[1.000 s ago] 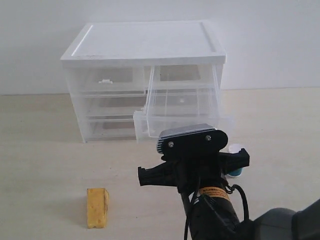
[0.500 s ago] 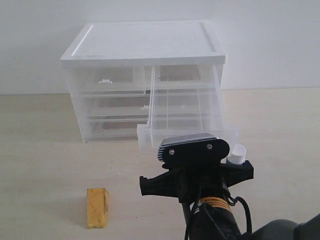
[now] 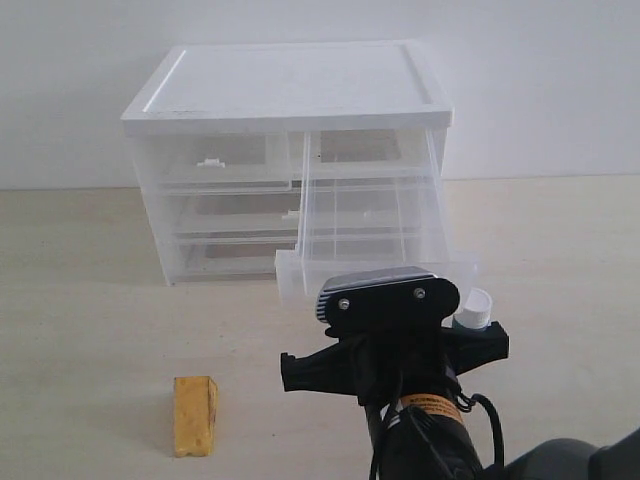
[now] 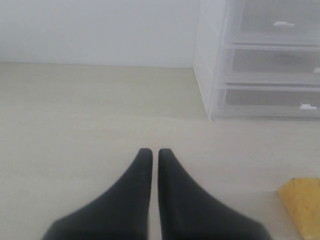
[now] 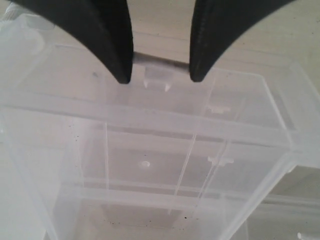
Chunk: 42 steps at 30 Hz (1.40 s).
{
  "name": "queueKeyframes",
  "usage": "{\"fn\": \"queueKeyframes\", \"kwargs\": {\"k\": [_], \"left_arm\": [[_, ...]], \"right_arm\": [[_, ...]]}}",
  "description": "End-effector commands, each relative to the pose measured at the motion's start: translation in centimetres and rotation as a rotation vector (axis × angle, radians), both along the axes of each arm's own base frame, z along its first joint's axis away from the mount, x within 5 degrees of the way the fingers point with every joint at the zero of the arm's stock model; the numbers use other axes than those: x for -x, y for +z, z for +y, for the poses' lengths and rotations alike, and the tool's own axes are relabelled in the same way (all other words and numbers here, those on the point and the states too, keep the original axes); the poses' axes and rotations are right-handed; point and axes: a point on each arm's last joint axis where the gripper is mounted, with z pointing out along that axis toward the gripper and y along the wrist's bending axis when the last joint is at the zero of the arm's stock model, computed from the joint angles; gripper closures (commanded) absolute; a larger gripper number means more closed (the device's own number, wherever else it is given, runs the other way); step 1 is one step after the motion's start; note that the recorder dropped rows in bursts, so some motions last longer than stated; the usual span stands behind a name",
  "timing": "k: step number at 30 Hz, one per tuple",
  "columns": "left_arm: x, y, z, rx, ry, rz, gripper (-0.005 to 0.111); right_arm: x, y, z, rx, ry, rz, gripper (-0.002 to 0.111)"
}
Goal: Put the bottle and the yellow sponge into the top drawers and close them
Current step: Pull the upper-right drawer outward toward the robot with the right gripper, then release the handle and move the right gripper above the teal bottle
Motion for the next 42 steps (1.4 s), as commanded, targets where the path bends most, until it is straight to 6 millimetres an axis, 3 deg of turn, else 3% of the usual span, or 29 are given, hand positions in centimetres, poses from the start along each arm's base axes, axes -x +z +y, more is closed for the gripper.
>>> {"fn": "queueKeyframes", "kwargs": {"k": [1, 10, 12, 14, 18, 23, 26, 29, 31, 34, 37, 42], "left_arm": [[0.0, -0.1, 0.0, 0.0, 0.002, 0.002, 0.103], [0.0, -0.1, 0.0, 0.0, 0.002, 0.002, 0.103], [0.0, -0.1, 0.0, 0.0, 0.002, 0.002, 0.103], [0.0, -0.1, 0.0, 0.0, 0.002, 0.002, 0.103], [0.0, -0.1, 0.0, 0.0, 0.002, 0.002, 0.103], [0.0, -0.1, 0.0, 0.0, 0.002, 0.002, 0.103], [0.0, -0.1, 0.0, 0.0, 0.002, 0.002, 0.103], [0.0, -0.1, 0.0, 0.0, 0.002, 0.002, 0.103], [0.0, -0.1, 0.0, 0.0, 0.002, 0.002, 0.103], [0.0, -0.1, 0.0, 0.0, 0.002, 0.002, 0.103], [0.0, -0.1, 0.0, 0.0, 0.002, 0.002, 0.103], [0.0, -0.1, 0.0, 0.0, 0.002, 0.002, 0.103]], "right_arm": [[0.3, 0.4, -0.3, -0.005, -0.01, 0.005, 0.067], [0.4, 3.3, -0.9, -0.005, -0.021, -0.033, 0.062], [0.4, 3.9, -1.1, -0.013, -0.028, -0.038, 0.057], [0.5, 4.4, -1.2, -0.017, -0.018, -0.024, 0.045], [0.8, 4.9, -1.3, -0.016, 0.003, 0.041, 0.045], [1.6, 5.9, -0.9, 0.014, 0.139, 0.143, 0.045], [2.8, 8.6, -1.3, 0.064, 0.313, 0.176, 0.045], [3.9, 12.3, -3.4, 0.125, 0.368, 0.12, 0.063], [3.9, 15.3, -6.8, 0.112, 0.302, 0.083, 0.091], [3.1, 16.6, -10.0, 0.095, 0.212, 0.098, 0.105], [1.8, 16.9, -12.5, 0.075, 0.137, 0.123, 0.108], [-1.8, 17.1, -14.4, 0.019, 0.134, 0.141, 0.108]]}}
